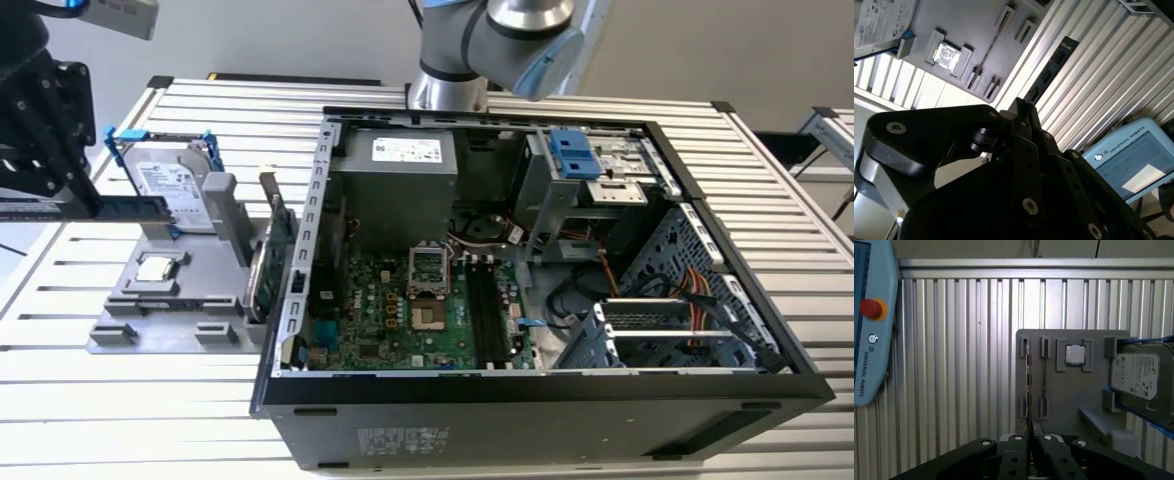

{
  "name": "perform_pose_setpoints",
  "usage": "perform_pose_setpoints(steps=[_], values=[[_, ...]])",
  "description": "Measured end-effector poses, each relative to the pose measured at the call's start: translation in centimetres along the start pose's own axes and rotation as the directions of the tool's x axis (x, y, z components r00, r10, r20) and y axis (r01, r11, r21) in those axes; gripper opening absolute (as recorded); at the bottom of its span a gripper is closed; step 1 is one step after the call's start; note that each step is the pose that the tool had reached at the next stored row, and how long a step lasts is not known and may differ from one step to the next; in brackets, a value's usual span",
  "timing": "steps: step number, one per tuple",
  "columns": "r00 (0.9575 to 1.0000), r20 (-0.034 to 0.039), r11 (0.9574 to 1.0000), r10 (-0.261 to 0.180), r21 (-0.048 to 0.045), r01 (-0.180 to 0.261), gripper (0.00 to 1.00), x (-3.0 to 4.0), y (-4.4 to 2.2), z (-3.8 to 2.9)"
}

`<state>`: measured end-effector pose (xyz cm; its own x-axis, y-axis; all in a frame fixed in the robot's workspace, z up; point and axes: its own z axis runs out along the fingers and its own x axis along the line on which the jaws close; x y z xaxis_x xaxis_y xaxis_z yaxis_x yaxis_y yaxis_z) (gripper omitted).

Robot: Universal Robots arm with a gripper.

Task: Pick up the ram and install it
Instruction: 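Pick up the ram and move it above insertion slot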

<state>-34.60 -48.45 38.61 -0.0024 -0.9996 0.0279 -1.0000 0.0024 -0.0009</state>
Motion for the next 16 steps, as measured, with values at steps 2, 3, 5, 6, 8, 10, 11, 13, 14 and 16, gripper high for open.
perform_pose_setpoints(steps=[2,3,5,6,8,10,11,13,14,16], values=[[1.0,-0.0001,1.0,0.0,0.0,0.0,0.0,0.0,-0.24,0.0],[1.0,-0.0001,1.0,0.0,0.0,0.0,0.0,0.0,-0.36,0.0],[1.0,-0.0001,1.0,0.0,0.0,0.0,0.0,0.0,-0.64,0.0],[1.0,-0.0001,1.0,0.0,-0.0001,0.0,0.0,0.0,-0.81,0.0],[1.0,-0.0001,1.0,0.0,-0.0001,0.0,0.0,0.0,-1.14,0.0],[1.0,-0.0001,1.0,0.0,-0.0001,0.0,0.0,0.0,-1.48,0.0],[1.0,-0.0002,1.0,0.0,-0.0001,0.0,0.0,0.0,-1.65,0.0],[1.0,-0.0003,1.0,0.0,-0.0002,0.0,0.0,0.0,-2.0,0.0],[1.0,-0.0005,1.0,0.0,-0.0002,0.0,0.0,0.0,-2.19,0.0],[1.0,-0.0006,1.0,0.0,-0.0006,0.0,0.0,0.0,-2.59,0.0]])
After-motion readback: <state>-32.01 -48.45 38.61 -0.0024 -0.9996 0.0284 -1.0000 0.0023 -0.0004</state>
